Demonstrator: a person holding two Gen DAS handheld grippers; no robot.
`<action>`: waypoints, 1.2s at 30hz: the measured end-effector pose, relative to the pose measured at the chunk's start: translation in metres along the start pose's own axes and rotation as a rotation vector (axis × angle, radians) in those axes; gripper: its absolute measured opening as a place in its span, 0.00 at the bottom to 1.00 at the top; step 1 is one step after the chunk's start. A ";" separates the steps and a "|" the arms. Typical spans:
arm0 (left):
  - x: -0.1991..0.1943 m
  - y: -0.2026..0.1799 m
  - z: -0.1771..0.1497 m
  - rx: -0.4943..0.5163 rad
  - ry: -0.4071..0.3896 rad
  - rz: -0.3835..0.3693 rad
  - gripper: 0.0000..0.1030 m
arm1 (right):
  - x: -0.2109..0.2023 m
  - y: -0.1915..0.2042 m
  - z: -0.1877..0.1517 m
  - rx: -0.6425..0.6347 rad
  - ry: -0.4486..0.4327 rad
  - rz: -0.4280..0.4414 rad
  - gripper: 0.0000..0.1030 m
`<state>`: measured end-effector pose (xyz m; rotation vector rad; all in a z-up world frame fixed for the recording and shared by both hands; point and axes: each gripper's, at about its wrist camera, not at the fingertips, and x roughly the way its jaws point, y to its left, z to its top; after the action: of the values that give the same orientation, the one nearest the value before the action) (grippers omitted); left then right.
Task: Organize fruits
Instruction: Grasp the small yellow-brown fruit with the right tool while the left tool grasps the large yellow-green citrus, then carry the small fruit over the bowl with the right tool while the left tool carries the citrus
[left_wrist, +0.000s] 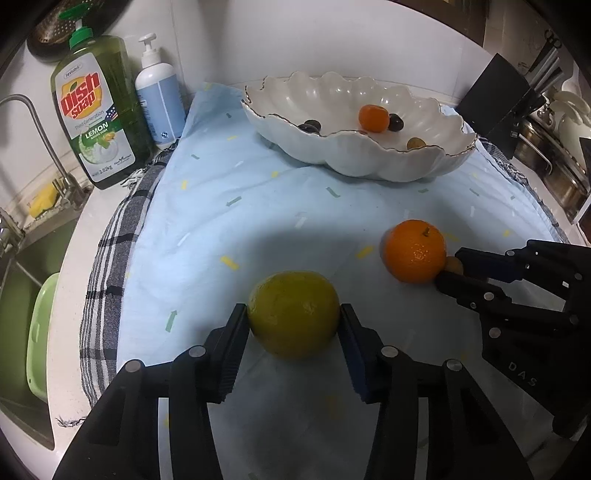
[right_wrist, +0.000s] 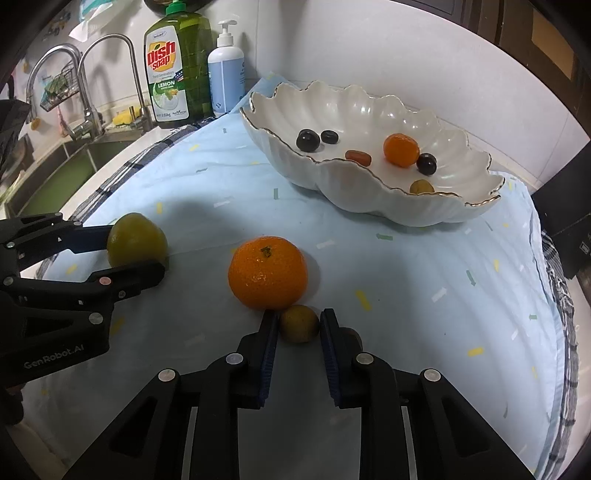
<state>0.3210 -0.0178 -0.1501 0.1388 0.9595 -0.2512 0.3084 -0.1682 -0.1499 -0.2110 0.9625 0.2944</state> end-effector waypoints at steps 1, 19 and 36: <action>0.000 0.000 0.000 -0.001 0.000 -0.001 0.47 | 0.000 0.000 0.000 0.002 -0.002 -0.001 0.24; -0.035 -0.004 0.011 -0.014 -0.086 0.001 0.46 | -0.034 -0.004 0.007 0.023 -0.089 0.004 0.24; -0.067 -0.013 0.046 0.003 -0.224 -0.008 0.46 | -0.076 -0.022 0.033 0.092 -0.260 -0.013 0.24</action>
<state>0.3167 -0.0307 -0.0687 0.1068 0.7370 -0.2695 0.3007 -0.1902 -0.0677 -0.0914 0.7150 0.2575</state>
